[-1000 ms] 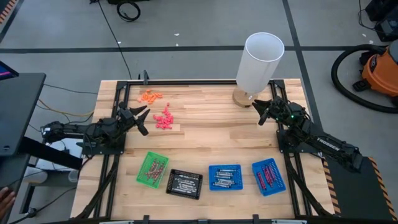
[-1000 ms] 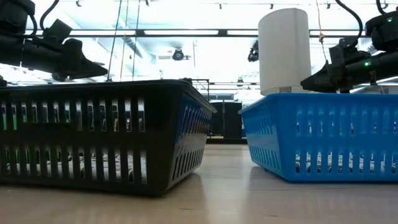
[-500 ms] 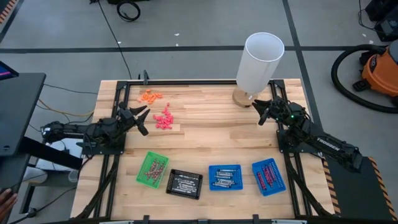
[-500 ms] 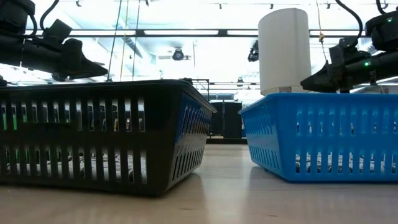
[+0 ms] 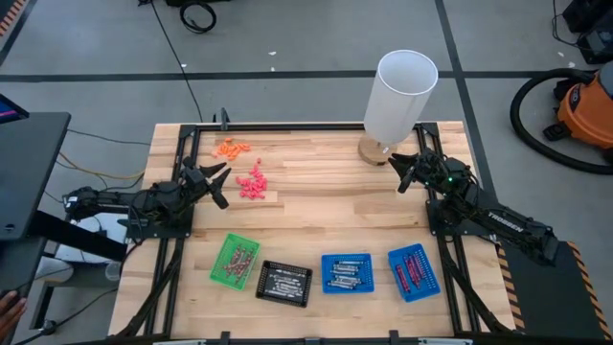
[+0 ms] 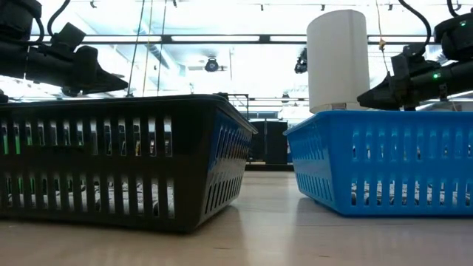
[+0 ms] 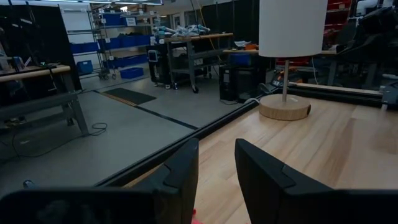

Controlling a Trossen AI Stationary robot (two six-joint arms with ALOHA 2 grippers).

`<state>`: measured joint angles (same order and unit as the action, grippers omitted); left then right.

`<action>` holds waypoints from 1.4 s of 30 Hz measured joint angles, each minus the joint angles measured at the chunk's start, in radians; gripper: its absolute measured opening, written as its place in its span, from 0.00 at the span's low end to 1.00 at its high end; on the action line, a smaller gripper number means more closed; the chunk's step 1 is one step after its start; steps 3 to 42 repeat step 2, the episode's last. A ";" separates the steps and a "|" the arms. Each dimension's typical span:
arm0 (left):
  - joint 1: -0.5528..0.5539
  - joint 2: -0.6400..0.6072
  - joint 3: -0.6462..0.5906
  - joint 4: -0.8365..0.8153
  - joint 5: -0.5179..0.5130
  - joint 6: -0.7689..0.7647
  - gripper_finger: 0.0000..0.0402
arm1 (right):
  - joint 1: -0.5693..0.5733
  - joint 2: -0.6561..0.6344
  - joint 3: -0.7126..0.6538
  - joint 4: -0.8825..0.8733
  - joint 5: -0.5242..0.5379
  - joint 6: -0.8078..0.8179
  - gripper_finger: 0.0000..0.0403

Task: Sort crayons
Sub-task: Return to Home Position

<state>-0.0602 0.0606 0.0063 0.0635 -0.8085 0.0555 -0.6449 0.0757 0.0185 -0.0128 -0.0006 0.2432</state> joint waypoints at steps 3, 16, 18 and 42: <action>0.000 0.000 0.000 0.000 0.000 0.000 0.28 | 0.000 0.000 0.000 0.000 0.000 0.000 0.29; 0.000 0.000 0.000 0.000 0.000 0.000 0.28 | 0.000 0.000 0.000 0.000 0.000 0.000 0.29; 0.000 0.000 0.000 0.000 0.000 0.000 0.28 | 0.000 0.000 0.000 0.000 0.000 0.000 0.29; 0.000 0.000 0.000 0.000 0.000 0.000 0.28 | 0.000 0.000 0.000 0.000 0.000 0.000 0.29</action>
